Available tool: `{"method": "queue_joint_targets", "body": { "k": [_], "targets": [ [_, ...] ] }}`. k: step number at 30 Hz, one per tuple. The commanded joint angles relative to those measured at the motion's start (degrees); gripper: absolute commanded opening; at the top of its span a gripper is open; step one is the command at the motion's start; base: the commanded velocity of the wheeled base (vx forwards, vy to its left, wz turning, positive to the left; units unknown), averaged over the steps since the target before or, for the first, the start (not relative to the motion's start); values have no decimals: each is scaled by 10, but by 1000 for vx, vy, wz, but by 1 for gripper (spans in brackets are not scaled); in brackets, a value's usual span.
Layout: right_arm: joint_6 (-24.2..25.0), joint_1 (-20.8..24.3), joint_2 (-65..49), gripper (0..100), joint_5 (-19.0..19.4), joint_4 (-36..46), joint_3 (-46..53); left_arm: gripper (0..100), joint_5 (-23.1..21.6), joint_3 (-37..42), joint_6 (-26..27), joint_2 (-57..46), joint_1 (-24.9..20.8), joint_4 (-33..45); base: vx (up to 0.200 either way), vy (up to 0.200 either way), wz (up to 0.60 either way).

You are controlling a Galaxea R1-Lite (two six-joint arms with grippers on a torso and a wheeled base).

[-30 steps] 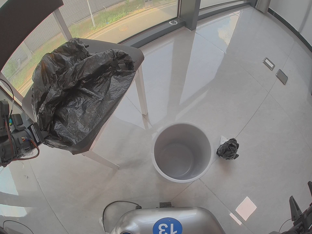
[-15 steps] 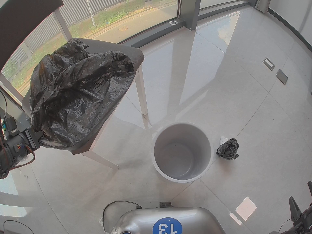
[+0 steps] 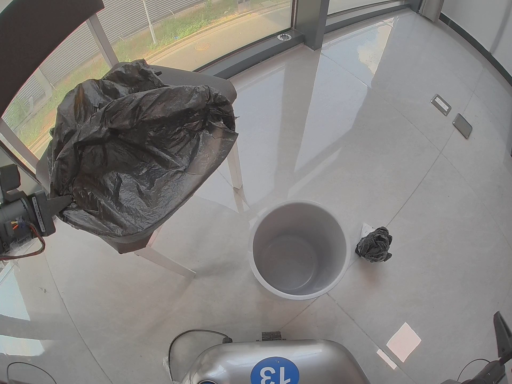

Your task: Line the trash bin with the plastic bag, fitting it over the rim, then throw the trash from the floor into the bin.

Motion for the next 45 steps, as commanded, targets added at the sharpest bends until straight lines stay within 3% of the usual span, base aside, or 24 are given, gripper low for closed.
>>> {"method": "queue_joint_targets", "body": {
  "k": [1, 5, 10, 18, 22, 33, 45],
  "targets": [
    [81, 27, 280, 100, 58, 32, -172, 0, -12, -89, 128, 31, -60, 39, 0, 0, 0],
    [82, 46, 372, 100, 77, 21, -194, 0, -18, -111, 213, 43, -96, 38, 0, 0, 0],
    [75, 62, 476, 100, 87, -18, -212, 0, -5, -171, 213, 46, -161, 49, 0, 0, 0],
    [72, 130, 586, 100, 86, -67, -231, 0, 48, -305, 142, 71, -280, 91, 0, 0, 0],
    [66, 151, 644, 100, 86, -74, -249, 0, 54, -330, 141, 78, -299, 98, 0, 0, 0],
    [42, 189, 792, 100, 79, -246, -282, 0, 85, -405, 85, 106, -375, 102, 0, 0, 0],
    [-2, 261, 810, 100, 76, -258, -286, 0, 108, -457, 43, 135, -430, 99, 0, 0, 0]
  ]
}}
